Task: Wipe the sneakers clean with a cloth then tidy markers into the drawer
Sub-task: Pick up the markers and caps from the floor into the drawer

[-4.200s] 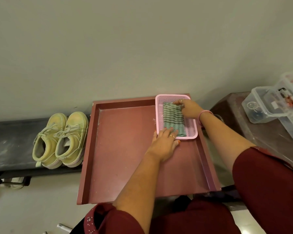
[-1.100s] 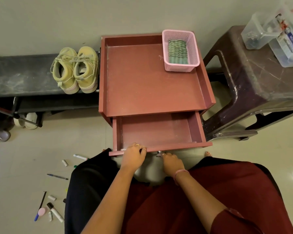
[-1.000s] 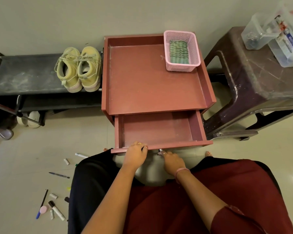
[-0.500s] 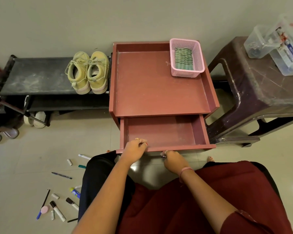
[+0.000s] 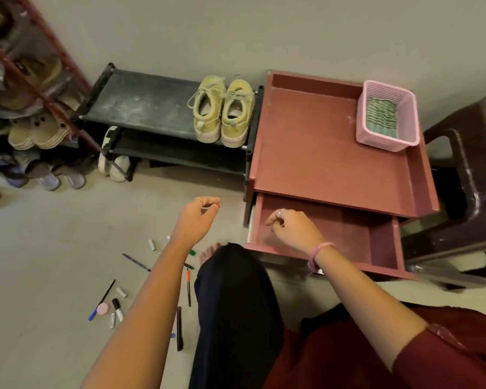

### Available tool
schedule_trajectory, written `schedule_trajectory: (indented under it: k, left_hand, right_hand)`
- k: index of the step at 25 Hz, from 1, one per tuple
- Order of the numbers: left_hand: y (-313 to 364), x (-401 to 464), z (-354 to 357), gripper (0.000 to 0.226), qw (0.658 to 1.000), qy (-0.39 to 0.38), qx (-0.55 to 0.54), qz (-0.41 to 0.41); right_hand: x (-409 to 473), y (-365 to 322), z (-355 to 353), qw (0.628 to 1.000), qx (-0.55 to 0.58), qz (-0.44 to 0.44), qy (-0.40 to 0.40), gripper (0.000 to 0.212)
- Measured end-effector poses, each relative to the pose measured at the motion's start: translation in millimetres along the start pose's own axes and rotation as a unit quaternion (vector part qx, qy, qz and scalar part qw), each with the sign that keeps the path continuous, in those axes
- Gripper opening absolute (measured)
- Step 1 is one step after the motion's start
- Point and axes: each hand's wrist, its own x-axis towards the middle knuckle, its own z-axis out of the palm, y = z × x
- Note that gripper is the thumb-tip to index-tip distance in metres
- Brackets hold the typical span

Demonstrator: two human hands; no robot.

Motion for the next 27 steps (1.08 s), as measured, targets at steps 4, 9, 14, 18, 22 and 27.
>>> schedule_trajectory:
  k: [4,9,14,18,22,27]
  left_hand:
    - [-53.4,6.5,-47.7,0.028,0.997,0.061,-0.02,-0.048]
    - [-130.4,10.6,-84.4,0.027,0.984,0.112,-0.048,-0.128]
    - [-217.3,9.2,-89.8,0.026,0.961,0.146,-0.067,-0.227]
    - [-278.8,10.5,-71.3,0.03,0.934,0.152,-0.085,-0.313]
    - [-333.0,16.1,-43.0,0.033,0.915,0.135,-0.097,-0.368]
    - [-386.2,16.4,-6.3,0.028,0.894,0.133,-0.122,-0.41]
  right_hand:
    - [46.4,-53.6,16.7,0.997,0.0,-0.056,-0.049,0.026]
    - [110.5,-97.4,58.8,0.988,0.01,-0.084,-0.132,0.019]
    - [170.2,-106.8,124.8,0.962,-0.083,-0.11,-0.234,0.027]
    - [212.8,-97.4,184.2,0.934,-0.168,-0.133,-0.284,0.033]
    - [246.8,-80.7,242.8,0.905,-0.223,-0.126,-0.338,0.046]
    - [280.0,-55.4,297.1,0.859,-0.3,-0.156,-0.384,0.055]
